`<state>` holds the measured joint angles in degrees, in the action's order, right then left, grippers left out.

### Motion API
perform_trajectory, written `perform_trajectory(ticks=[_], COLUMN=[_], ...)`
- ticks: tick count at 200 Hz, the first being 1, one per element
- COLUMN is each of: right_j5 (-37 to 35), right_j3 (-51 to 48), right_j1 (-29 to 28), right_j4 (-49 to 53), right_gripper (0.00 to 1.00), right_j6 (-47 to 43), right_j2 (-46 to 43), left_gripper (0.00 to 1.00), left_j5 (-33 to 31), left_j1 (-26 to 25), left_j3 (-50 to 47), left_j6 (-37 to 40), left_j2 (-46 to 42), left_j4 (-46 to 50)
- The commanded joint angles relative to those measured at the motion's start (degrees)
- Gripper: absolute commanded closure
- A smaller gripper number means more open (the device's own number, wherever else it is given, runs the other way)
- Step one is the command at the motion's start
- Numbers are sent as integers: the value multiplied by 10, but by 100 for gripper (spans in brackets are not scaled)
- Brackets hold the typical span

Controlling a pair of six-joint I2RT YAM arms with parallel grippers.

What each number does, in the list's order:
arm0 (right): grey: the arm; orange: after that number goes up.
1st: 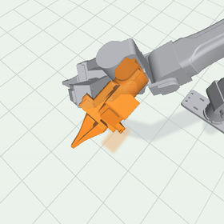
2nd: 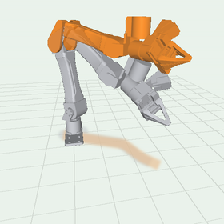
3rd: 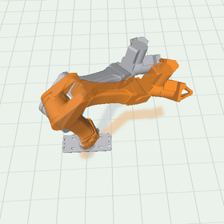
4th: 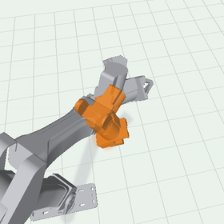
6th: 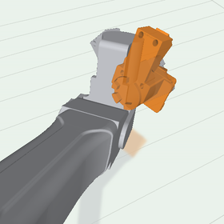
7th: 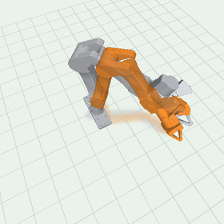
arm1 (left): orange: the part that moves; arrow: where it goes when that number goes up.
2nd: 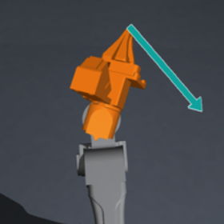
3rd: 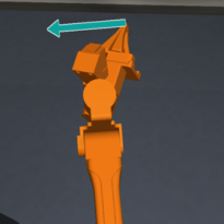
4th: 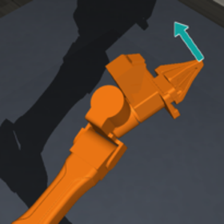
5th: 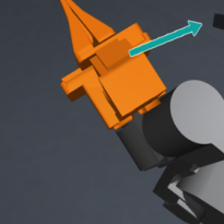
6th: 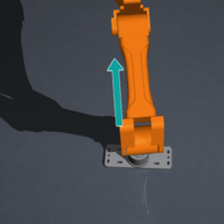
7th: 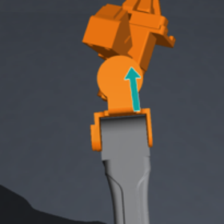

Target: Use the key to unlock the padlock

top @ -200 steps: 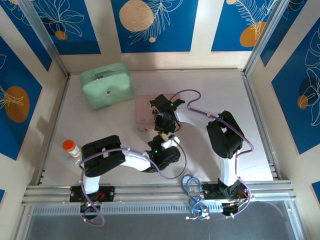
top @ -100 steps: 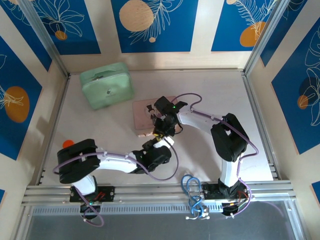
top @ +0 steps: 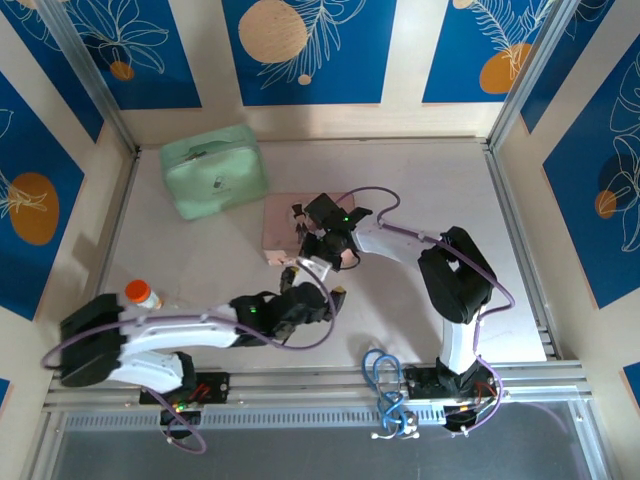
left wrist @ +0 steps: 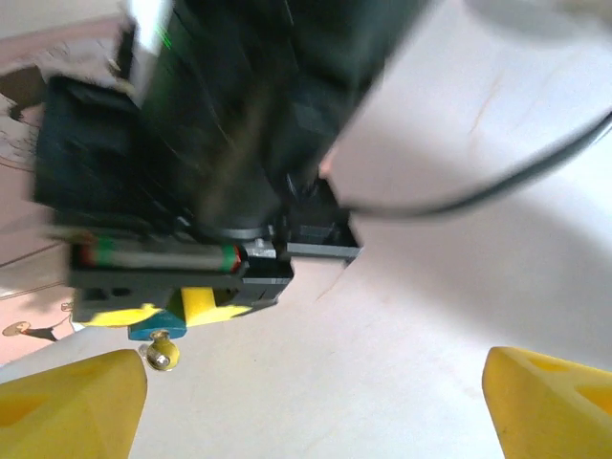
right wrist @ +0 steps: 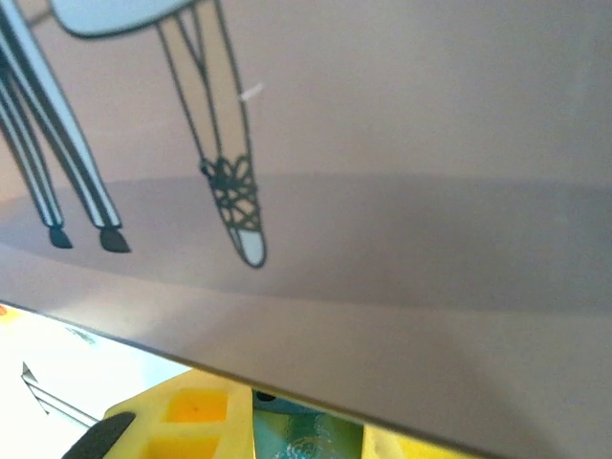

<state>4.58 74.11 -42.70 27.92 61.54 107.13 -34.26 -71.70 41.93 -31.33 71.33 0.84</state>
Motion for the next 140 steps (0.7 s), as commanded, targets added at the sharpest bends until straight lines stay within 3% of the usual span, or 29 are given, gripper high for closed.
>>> perform_trajectory(ticks=[1, 27, 50, 78, 100, 140], right_j5=[59, 41, 37, 10, -9, 33], right_j3=[-59, -105, -146, -159, -167, -268], right_j1=[-11, -19, -25, -34, -38, -21], right_j4=[-46, -123, -202, -227, -227, -436], right_gripper=[100, 100, 100, 100, 100, 100], right_j6=[31, 25, 21, -2, -12, 33], right_j2=[39, 29, 19, 8, 9, -1], left_gripper=[9, 17, 23, 26, 36, 40], left_j5=[19, 60, 111, 156, 216, 247], left_j1=[16, 89, 166, 228, 274, 334], left_j3=[-10, -21, -10, 57, 112, 175], left_j6=[-121, -196, -195, -153, -148, -138], left_j2=[-92, -185, -203, -113, -14, 103], left_j4=[138, 241, 244, 215, 184, 135])
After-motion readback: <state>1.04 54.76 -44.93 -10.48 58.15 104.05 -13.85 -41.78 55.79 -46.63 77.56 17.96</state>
